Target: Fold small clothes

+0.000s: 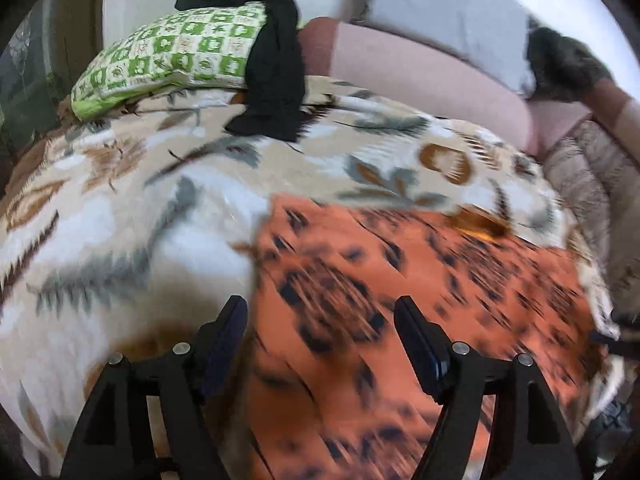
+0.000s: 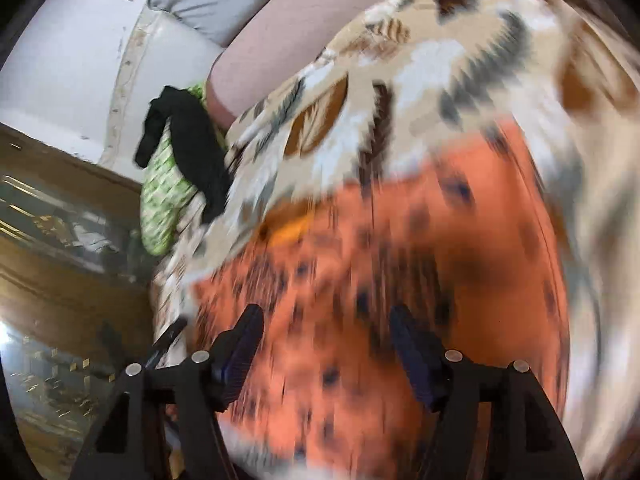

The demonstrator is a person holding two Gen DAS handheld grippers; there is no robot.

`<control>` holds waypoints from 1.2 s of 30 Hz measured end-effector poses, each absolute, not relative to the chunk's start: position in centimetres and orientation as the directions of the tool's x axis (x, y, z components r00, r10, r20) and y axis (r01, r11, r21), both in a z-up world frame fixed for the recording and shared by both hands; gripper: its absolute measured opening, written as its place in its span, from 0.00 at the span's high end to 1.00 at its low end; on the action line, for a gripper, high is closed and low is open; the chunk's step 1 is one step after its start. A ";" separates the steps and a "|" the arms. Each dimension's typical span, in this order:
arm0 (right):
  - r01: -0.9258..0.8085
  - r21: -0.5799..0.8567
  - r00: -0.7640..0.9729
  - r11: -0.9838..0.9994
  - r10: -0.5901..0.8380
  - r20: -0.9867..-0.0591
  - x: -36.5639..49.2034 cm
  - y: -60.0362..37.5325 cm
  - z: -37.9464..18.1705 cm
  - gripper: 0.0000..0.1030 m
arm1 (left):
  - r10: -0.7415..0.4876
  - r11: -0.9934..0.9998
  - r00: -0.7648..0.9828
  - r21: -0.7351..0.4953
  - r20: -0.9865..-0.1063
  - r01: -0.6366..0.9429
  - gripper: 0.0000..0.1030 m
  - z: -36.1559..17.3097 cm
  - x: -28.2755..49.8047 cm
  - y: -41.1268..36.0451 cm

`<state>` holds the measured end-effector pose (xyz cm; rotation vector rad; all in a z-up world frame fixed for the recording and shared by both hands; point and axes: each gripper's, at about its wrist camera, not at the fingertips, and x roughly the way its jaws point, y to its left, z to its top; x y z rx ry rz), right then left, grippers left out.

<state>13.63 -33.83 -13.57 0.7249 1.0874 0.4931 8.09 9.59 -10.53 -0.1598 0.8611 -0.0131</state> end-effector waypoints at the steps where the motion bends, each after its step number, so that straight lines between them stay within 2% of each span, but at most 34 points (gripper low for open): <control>1: 0.019 0.758 0.408 0.652 0.687 -0.601 10.6 -34.4 -14.5 0.33 | -0.095 0.987 0.654 -0.155 -0.751 -0.034 0.22 -10.5 7.0 8.9; 3: 0.098 0.782 0.437 0.615 0.680 -0.589 7.0 -35.5 -16.5 0.33 | -0.136 0.987 0.653 -0.162 -0.745 0.020 0.21 -11.3 5.5 6.9; 7: 0.301 0.828 0.515 0.474 0.649 -0.559 1.4 -38.1 -20.7 0.31 | -0.136 0.989 0.602 -0.141 -0.787 0.039 0.21 -12.5 5.4 4.1; 11: 0.319 0.860 0.621 0.399 0.597 -0.508 1.0 -40.0 -20.8 0.31 | -0.173 0.984 0.642 -0.162 -0.747 0.076 0.21 -10.8 5.6 2.0; 14: 0.356 0.885 0.679 0.300 0.567 -0.466 2.5 -41.1 -22.1 0.34 | -0.161 0.987 0.605 -0.136 -0.779 0.088 0.21 -12.0 7.1 0.5; 16: 0.388 0.884 0.677 0.261 0.570 -0.465 3.0 -41.3 -22.9 0.74 | -0.145 0.990 0.580 -0.116 -0.802 0.086 0.21 -13.0 7.7 0.0; 17: 0.377 0.890 0.684 0.256 0.571 -0.454 3.0 -40.9 -22.5 0.87 | -0.128 0.992 0.577 -0.099 -0.807 0.081 0.21 -13.1 7.9 -0.1; 20: 0.302 0.841 0.700 0.448 0.495 -0.515 1.9 -40.7 -18.1 0.88 | -0.132 0.991 0.627 -0.099 -0.768 0.087 0.21 -12.3 7.3 -0.3; 21: 0.300 0.799 0.683 0.521 0.467 -0.561 1.9 -40.4 -17.8 0.88 | -0.117 0.993 0.630 -0.079 -0.767 0.089 0.21 -12.4 7.5 -0.6; 23: 0.343 0.715 0.586 0.609 0.456 -0.669 3.2 -40.1 -19.7 0.83 | -0.081 0.995 0.564 -0.034 -0.822 0.093 0.21 -14.7 8.8 -1.1; 24: 0.360 0.733 0.551 0.577 0.503 -0.666 3.6 -40.3 -21.1 0.82 | -0.064 0.995 0.532 -0.013 -0.844 0.098 0.20 -15.7 9.4 -1.2; 25: 0.349 0.775 0.582 0.527 0.526 -0.620 3.0 -41.2 -20.9 0.81 | -0.046 0.992 0.560 0.025 -0.828 0.120 0.17 -16.0 9.3 -1.6; 26: 0.333 0.767 0.598 0.549 0.505 -0.622 2.6 -41.8 -19.9 0.77 | -0.035 0.990 0.576 0.052 -0.817 0.133 0.17 -15.9 9.1 -1.9; 28: 0.301 0.742 0.633 0.599 0.456 -0.625 2.0 -42.9 -17.7 0.75 | -0.039 0.990 0.578 0.049 -0.815 0.136 0.15 -16.1 9.1 -1.9; 30: 0.243 0.737 0.627 0.631 0.477 -0.615 3.4 -43.3 -16.1 0.71 | -0.051 0.990 0.581 0.035 -0.812 0.135 0.15 -16.2 9.2 -1.6; 34: 0.124 0.682 0.556 0.721 0.519 -0.650 10.3 -42.5 -15.1 0.68 | -0.053 0.990 0.590 0.033 -0.805 0.134 0.15 -16.3 9.2 -1.7; 36: 0.174 0.648 0.528 0.741 0.485 -0.697 13.8 -42.4 -15.2 0.67 | -0.056 0.991 0.590 0.030 -0.806 0.134 0.15 -16.3 9.0 -1.6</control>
